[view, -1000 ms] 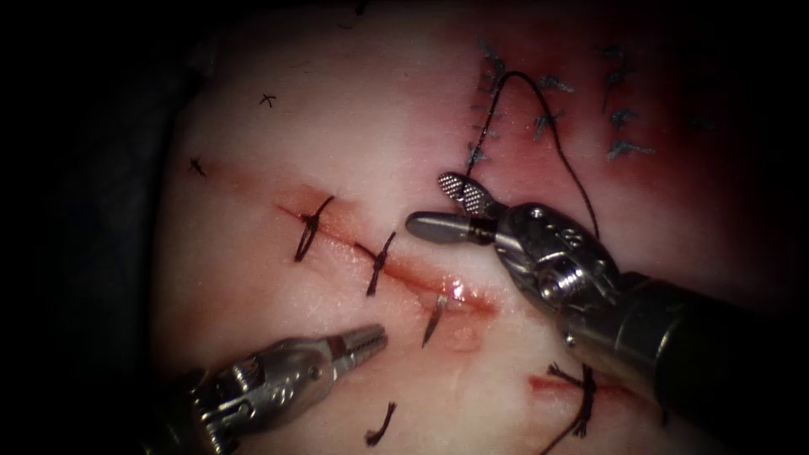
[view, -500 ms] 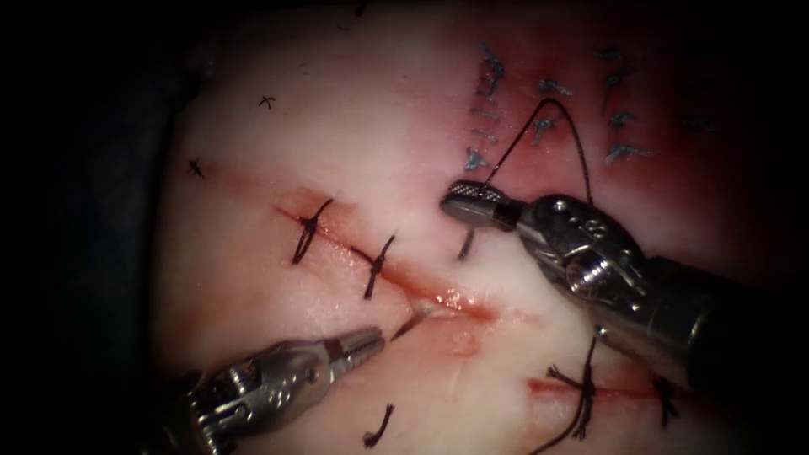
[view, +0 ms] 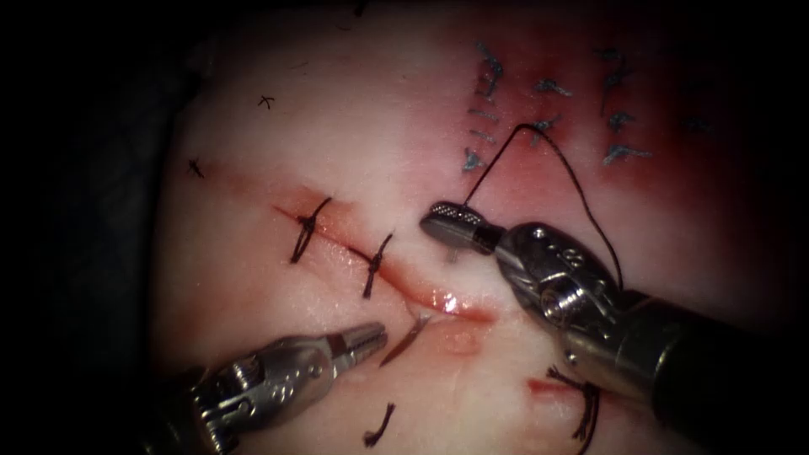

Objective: Wound Closure
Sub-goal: Throw the suture through the top of the incision, then with the left grasper pull the needle through the skin.

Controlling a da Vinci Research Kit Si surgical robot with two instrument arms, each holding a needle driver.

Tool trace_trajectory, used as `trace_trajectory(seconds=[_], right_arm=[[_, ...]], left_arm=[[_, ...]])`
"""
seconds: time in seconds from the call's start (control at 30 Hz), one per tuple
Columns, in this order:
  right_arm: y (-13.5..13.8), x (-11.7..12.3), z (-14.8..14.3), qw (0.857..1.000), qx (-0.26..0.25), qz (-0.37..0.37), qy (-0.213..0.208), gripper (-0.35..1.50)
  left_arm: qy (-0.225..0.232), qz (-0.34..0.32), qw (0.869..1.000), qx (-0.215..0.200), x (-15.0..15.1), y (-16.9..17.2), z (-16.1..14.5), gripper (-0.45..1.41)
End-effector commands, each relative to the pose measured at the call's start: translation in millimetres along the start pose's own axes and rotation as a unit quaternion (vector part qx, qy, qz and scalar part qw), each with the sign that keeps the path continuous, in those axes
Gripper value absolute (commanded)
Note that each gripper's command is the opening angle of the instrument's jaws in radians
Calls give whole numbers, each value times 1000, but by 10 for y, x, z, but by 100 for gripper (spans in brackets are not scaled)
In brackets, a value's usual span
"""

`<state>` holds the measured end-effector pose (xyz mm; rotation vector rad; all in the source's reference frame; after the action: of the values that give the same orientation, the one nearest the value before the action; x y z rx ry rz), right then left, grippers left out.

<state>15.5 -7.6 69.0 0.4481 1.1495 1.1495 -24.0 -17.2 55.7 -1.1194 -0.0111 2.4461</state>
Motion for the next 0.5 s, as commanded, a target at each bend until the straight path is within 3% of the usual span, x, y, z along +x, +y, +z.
trace_trajectory(seconds=[0.03,0.27,0.3,0.33,0.4,0.47,0.5], right_arm=[[0,-2,8,1000,2,7,0,-35],[-1,2,6,1000,5,17,12,-33],[2,6,4,999,-16,19,36,69],[2,6,4,999,-16,19,36,69],[6,12,0,998,-28,21,52,116],[13,18,-11,999,-11,-2,45,121],[13,18,-11,999,-11,-2,45,121]], left_arm=[[1,4,1000,-1,0,-3,7,12],[19,10,1000,-20,1,-7,5,17],[46,20,998,-38,2,-9,4,27],[46,20,998,-38,2,-9,4,27],[83,40,994,-66,3,-12,1,46],[128,117,979,-112,5,-22,-3,69],[128,117,979,-112,5,-22,-3,69]])
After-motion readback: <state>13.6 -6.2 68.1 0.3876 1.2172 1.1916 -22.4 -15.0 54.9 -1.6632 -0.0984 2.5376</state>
